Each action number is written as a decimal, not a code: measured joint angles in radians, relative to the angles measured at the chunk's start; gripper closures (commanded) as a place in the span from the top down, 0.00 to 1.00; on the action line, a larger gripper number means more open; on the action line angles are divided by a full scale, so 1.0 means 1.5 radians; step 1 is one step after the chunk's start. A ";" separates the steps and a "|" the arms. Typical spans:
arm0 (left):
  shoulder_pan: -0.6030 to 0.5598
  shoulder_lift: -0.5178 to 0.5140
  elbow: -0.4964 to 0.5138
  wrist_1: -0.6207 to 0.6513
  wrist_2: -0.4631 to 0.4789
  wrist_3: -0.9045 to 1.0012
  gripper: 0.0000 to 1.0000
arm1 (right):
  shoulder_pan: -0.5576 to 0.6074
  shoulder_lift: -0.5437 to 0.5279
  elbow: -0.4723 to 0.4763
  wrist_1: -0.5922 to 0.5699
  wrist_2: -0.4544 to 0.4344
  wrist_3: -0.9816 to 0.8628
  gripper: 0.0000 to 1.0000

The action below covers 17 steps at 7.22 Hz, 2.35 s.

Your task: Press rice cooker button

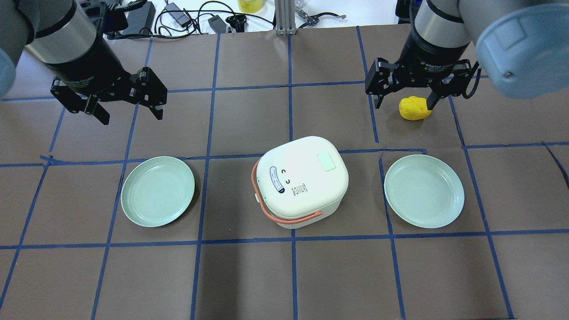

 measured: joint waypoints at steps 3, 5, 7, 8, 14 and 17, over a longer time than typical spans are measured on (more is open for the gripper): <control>0.000 0.000 0.000 0.000 0.000 0.000 1.00 | 0.025 0.006 0.003 -0.008 0.019 0.006 0.49; 0.000 0.000 0.000 0.000 0.000 0.000 1.00 | 0.066 0.024 0.006 -0.018 0.021 0.018 0.27; 0.000 0.000 0.000 0.000 0.000 0.000 1.00 | 0.099 0.048 0.008 -0.026 0.026 0.026 0.15; 0.000 0.000 0.000 0.000 0.000 0.000 1.00 | 0.109 0.057 0.009 -0.028 0.028 0.027 0.07; 0.000 0.000 0.000 0.000 0.000 0.000 1.00 | 0.118 0.081 0.042 -0.032 0.060 0.021 0.00; 0.000 0.000 0.000 0.000 0.000 0.000 1.00 | 0.118 0.089 0.056 -0.032 0.069 0.017 0.00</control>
